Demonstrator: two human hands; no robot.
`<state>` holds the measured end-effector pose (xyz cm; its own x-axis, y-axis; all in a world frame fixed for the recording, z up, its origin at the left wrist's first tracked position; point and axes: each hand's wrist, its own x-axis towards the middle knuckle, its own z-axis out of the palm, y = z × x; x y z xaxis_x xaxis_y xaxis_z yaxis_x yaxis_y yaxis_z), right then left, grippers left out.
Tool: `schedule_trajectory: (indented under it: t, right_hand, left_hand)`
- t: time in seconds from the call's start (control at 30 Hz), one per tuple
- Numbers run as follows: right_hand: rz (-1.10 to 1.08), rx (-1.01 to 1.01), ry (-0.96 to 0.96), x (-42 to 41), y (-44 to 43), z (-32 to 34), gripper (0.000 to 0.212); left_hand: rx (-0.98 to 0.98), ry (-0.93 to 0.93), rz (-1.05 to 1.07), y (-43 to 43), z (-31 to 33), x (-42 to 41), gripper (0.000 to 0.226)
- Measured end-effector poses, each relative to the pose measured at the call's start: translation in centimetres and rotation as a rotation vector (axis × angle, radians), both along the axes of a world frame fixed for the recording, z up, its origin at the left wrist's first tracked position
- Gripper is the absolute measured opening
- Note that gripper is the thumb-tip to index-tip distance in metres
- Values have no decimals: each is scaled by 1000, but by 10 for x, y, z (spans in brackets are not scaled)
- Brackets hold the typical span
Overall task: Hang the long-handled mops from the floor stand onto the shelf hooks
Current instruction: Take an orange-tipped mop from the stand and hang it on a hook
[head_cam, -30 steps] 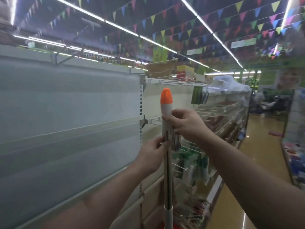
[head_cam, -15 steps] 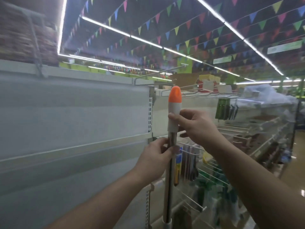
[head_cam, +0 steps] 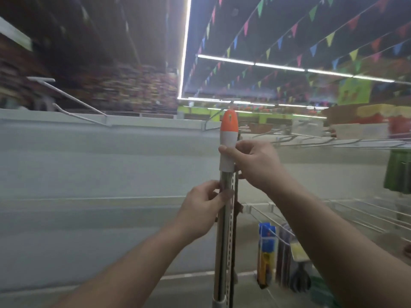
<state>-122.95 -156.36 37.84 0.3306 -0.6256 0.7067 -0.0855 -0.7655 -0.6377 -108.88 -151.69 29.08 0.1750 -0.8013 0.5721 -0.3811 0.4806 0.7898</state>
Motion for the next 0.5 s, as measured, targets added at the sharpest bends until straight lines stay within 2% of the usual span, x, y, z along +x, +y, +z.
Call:
schedule_trajectory:
  t: [0.07, 0.23, 0.5]
  right_hand:
    - [29, -10, 4, 1, -4, 0, 46]
    - [72, -11, 31, 5, -13, 0, 35]
    - [87, -23, 11, 5, -20, -3, 41]
  left_hand:
    - [20, 29, 31, 4, -1, -4, 22]
    - [61, 56, 127, 7, 0, -12, 17]
    - [65, 114, 118, 6, -3, -19, 19]
